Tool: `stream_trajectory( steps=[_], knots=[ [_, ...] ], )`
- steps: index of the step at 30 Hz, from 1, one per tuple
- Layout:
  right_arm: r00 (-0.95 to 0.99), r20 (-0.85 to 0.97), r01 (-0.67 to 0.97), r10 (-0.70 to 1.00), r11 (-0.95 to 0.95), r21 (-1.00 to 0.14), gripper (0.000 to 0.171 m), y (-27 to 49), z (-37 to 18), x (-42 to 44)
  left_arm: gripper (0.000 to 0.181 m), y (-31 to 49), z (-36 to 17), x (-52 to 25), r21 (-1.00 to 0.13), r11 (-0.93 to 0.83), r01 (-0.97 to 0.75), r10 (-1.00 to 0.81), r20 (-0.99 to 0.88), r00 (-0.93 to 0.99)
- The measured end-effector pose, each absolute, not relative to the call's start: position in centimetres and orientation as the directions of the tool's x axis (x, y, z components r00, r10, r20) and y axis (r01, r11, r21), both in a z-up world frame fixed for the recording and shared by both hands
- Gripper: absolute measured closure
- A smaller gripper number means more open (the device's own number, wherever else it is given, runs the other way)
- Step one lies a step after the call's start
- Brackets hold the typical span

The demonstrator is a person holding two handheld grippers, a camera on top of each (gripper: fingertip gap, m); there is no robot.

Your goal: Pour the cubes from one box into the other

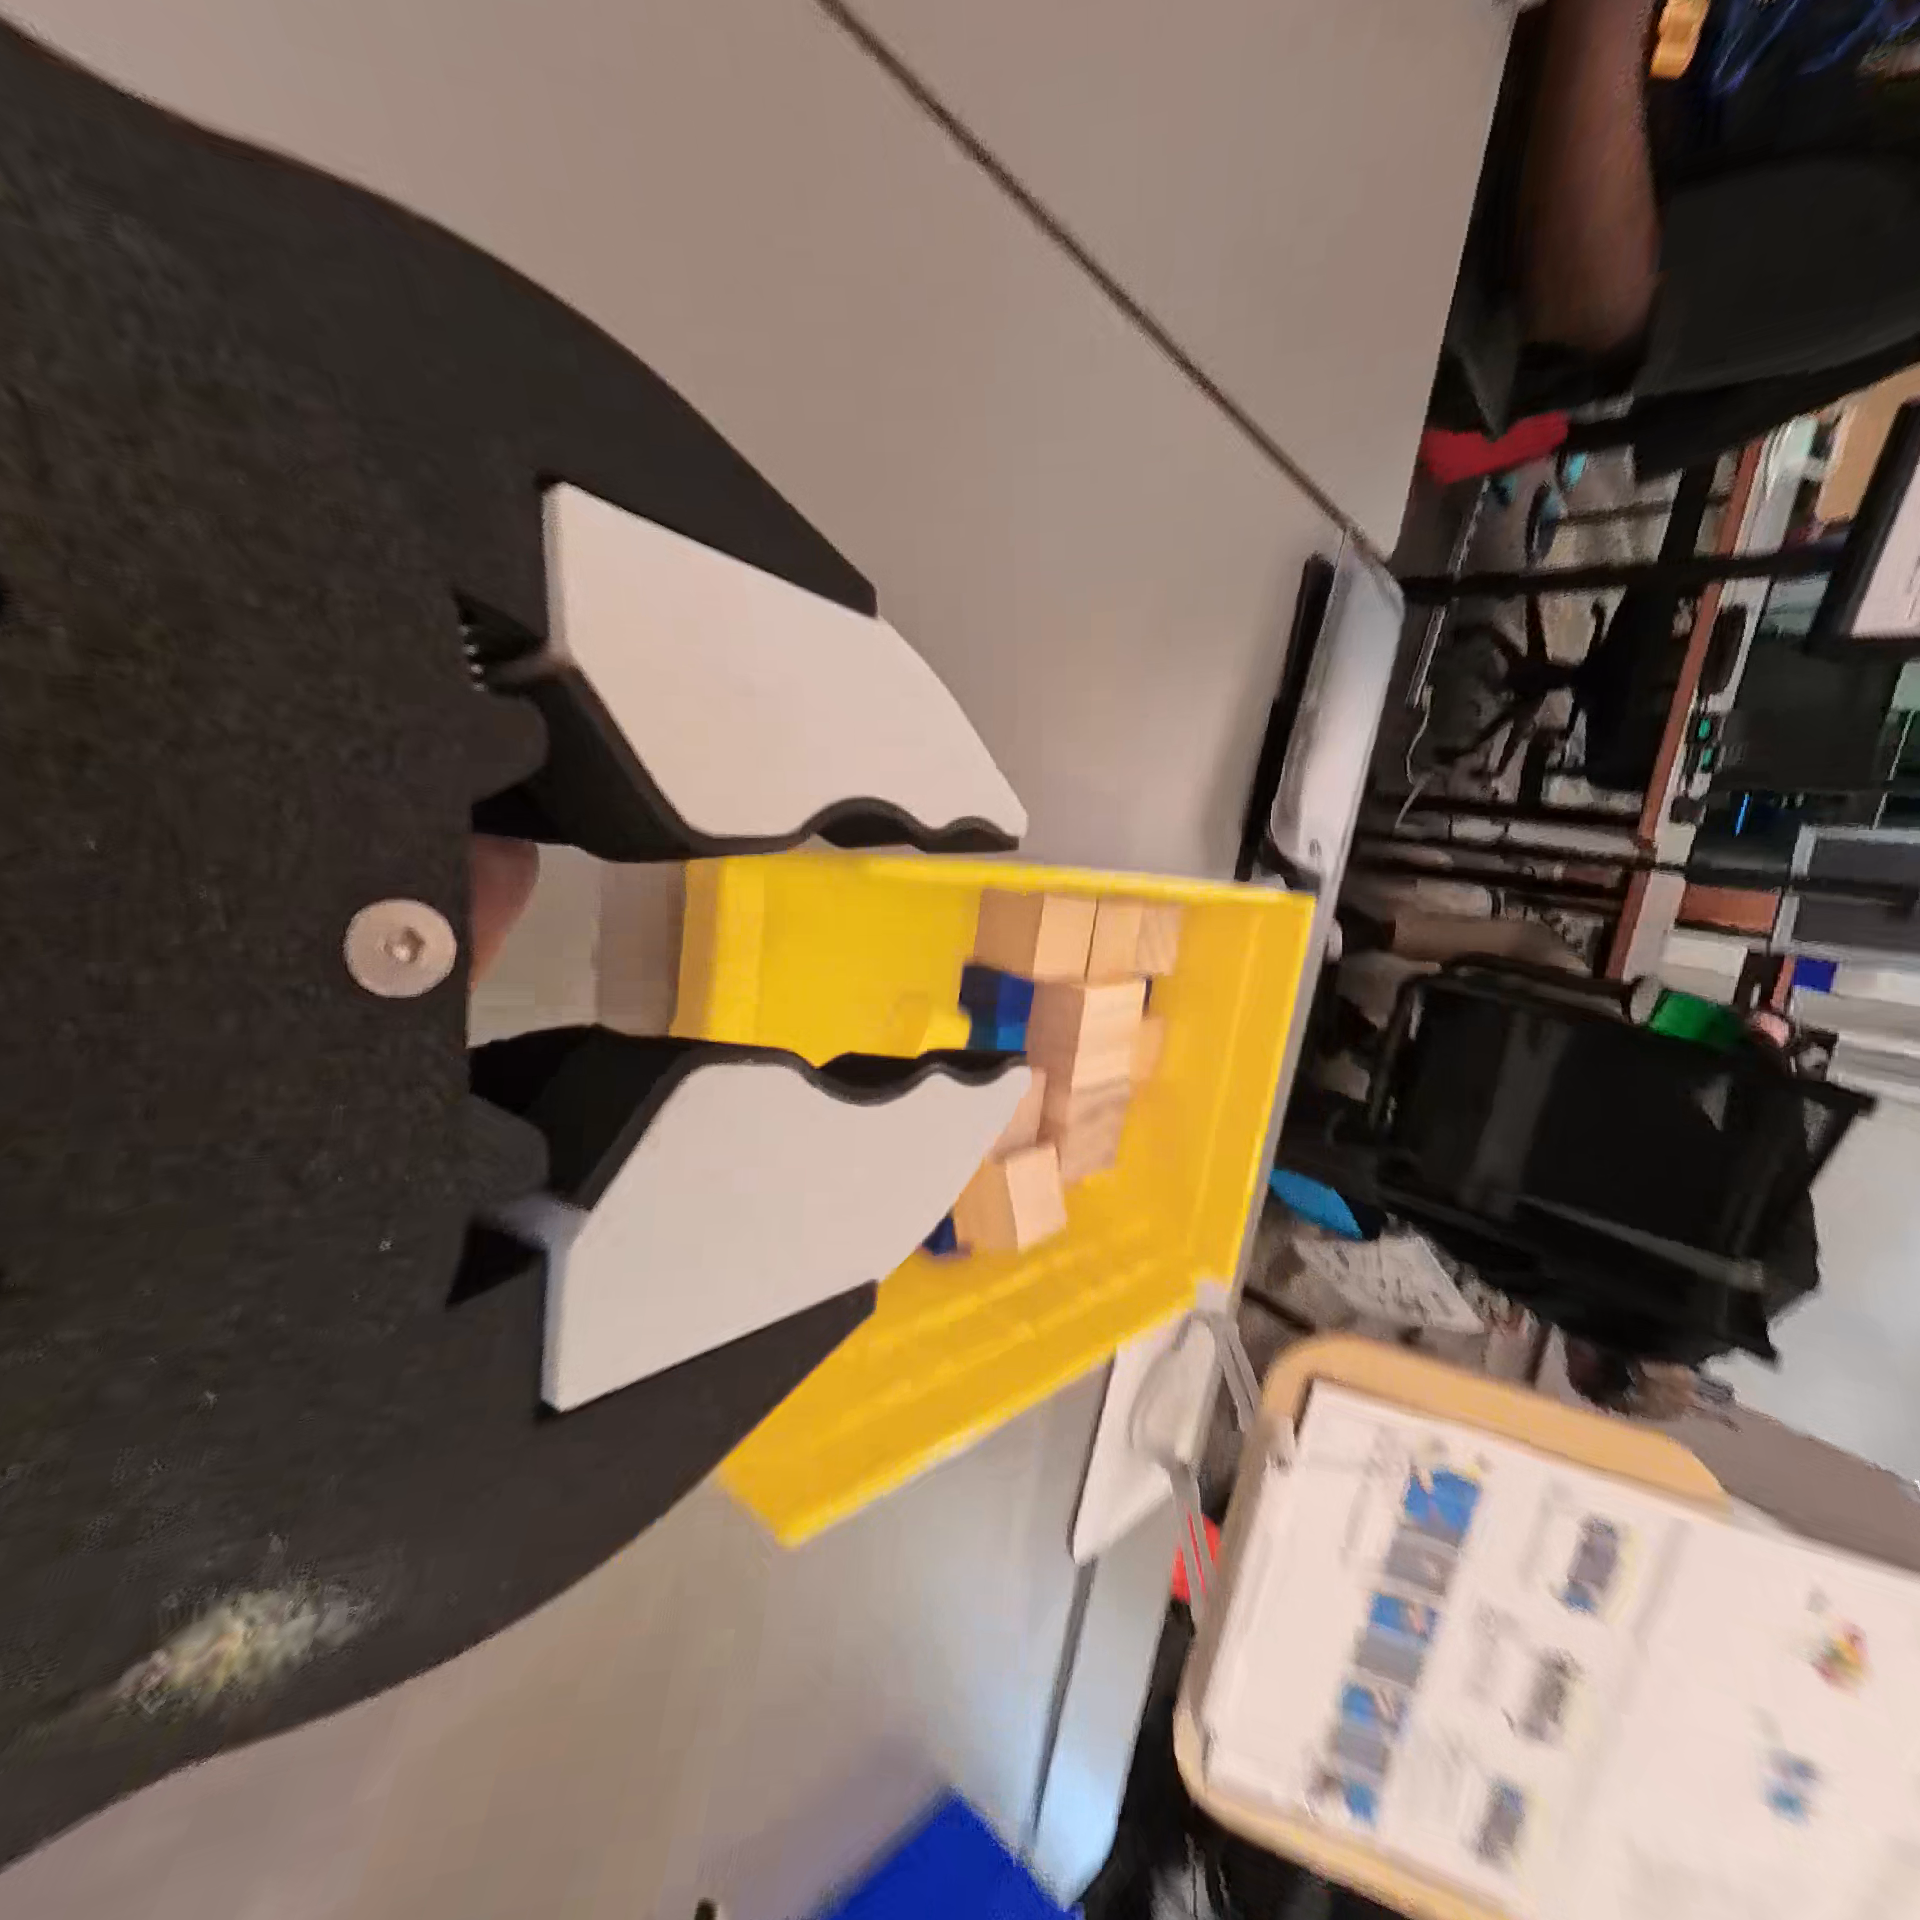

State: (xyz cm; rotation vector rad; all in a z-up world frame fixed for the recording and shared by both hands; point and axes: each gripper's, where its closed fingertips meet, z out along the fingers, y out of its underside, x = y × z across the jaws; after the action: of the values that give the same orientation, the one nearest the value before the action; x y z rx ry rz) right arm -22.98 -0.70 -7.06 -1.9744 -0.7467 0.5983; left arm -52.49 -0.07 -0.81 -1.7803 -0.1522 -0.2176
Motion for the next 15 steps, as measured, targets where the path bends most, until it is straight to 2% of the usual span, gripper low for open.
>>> stream_trajectory(
  steps=[4,8,10,12,15],
  knots=[
    [0.811,-0.045,0.220,0.583,-0.376,-0.900,0.140,-1.5,-6.3,-9.1,0.143,-2.2,-1.6,-46.7,-0.930,-0.293,0.221,-0.133,0.268,0.954],
    [0.930,0.063,0.187,0.363,-0.317,-0.930,0.140,-3.3,-6.6,5.0,0.142,-4.5,-5.1,-38.7,-0.919,-0.373,0.126,-0.240,0.227,0.944],
    [0.972,0.130,0.192,0.196,-0.345,-0.919,0.139,-4.6,-8.7,11.9,0.142,-5.9,-6.8,-35.1,-0.928,-0.366,0.069,-0.290,0.184,0.939],
    [0.977,0.191,0.212,0.092,-0.399,-0.892,0.139,-5.7,-10.5,16.6,0.142,-7.5,-8.8,-33.7,-0.934,-0.358,0.007,-0.292,0.119,0.949],
    [0.978,0.210,0.194,0.003,-0.403,-0.894,0.139,-6.0,-10.4,20.7,0.142,-8.7,-9.8,-33.6,-0.942,-0.336,-0.021,-0.297,0.085,0.951]
  ],
)
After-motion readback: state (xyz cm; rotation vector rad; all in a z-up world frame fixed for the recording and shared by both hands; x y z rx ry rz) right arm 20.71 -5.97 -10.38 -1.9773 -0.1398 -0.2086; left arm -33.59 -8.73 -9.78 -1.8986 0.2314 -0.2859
